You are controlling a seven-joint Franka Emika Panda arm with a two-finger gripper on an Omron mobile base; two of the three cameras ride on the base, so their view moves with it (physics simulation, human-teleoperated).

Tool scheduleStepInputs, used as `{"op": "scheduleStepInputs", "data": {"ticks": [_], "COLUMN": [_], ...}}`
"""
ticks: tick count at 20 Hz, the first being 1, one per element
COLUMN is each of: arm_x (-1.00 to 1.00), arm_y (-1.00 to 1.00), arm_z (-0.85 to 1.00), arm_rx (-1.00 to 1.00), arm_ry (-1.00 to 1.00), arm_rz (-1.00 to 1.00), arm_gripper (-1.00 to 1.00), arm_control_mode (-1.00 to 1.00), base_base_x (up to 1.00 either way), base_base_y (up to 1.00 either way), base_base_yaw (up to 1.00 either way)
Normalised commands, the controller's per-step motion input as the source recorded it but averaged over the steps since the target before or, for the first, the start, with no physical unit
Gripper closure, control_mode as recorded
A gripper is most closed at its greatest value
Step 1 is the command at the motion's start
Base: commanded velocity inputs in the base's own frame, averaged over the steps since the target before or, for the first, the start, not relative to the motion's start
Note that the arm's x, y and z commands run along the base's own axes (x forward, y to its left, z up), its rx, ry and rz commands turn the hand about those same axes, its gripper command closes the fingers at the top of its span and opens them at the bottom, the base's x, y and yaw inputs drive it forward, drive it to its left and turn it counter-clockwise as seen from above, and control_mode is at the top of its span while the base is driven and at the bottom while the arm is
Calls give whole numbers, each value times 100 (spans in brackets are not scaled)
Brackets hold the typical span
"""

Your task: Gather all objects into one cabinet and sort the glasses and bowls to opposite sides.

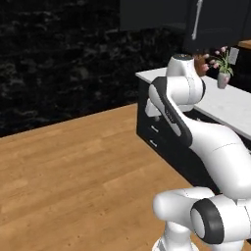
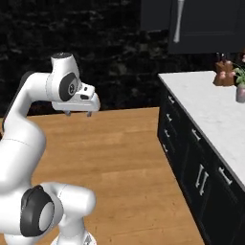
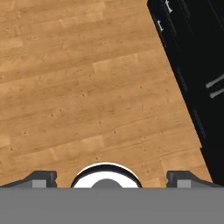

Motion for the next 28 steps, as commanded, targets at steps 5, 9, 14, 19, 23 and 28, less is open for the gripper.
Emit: {"op": "scheduleStepInputs", "data": {"ticks": [5,9,14,19,23,28], "arm_x": [0,0,0,0,0,0], "arm_y": [0,0,0,0,0,0], "arm_z": [0,0,0,0,0,0], "arm_rx": [0,0,0,0,0,0], "arm_ry": [0,0,0,0,0,0], "arm_rz": [0,0,0,0,0,0], "arm_gripper": [-100,-100,-100,-100,-100,-100], "arm_control_mode": [100,100,100,100,100,100], "base_base_x": [100,100,71,35,73,57], "base_base_y": [-5,-16,-43,-39,59,96], "base_base_yaw": [0,0,-16,-38,-24,-42]}}
